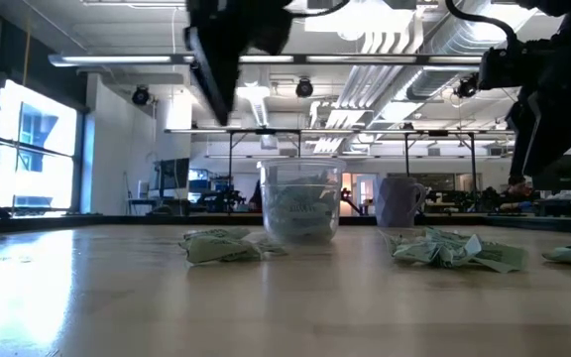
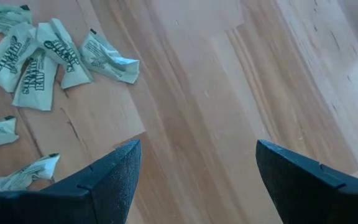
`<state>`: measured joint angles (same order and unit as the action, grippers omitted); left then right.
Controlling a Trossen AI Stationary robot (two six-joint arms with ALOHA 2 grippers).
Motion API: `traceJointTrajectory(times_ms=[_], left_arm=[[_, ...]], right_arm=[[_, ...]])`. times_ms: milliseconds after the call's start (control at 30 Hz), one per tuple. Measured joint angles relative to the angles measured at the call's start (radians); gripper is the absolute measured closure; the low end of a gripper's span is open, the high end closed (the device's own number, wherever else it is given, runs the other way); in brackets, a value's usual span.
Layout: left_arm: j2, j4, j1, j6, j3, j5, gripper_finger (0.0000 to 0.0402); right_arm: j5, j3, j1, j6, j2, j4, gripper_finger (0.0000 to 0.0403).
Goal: Pick and place Stevia / Truvia into bins
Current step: Put the green stevia packet into the transparent bin
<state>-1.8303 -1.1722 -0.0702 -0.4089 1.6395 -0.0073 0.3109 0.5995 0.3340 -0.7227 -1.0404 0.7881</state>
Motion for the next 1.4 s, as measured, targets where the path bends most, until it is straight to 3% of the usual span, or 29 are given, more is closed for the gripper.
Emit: traceJointTrajectory(times_ms=[100,267,500,867,1033,1133,1400], left_arm=[[0.011,-0.024,-0.058,0.020,-0.080,-0.040,0.0171],[0.022,0.222,-0.164,0.122,-0.252,-0.216,0.0195],[0.020,0.449,-0.145,0.093,-0.445,-0.207,0.0192],[0.021,0.516,-0.070,0.093,-0.476,-0.182,0.0164],[0.022,0.524,-0.090,0.229,-0.476,-0.084,0.0155],[0.022,0.531,-0.104,0.299,-0.476,-0.079,0.0154],[-0.009,0.553,-0.074,0.306,-0.475,-0.081,0.0154]], right_arm=[[0.000,0.000,-0.009,0.019,0.000,0.000,0.0096],[-0.003,0.000,-0.021,0.031,0.000,-0.001,0.0096],[-0.058,0.000,-0.020,0.016,0.000,0.000,0.0096],[-0.034,0.000,-0.020,-0.047,0.000,0.000,0.0096],[-0.031,0.000,-0.020,-0.062,0.000,-0.001,0.0096],[-0.023,0.000,-0.020,-0.063,0.000,-0.002,0.0096],[0.005,0.000,-0.020,-0.063,0.000,-0.008,0.0096]])
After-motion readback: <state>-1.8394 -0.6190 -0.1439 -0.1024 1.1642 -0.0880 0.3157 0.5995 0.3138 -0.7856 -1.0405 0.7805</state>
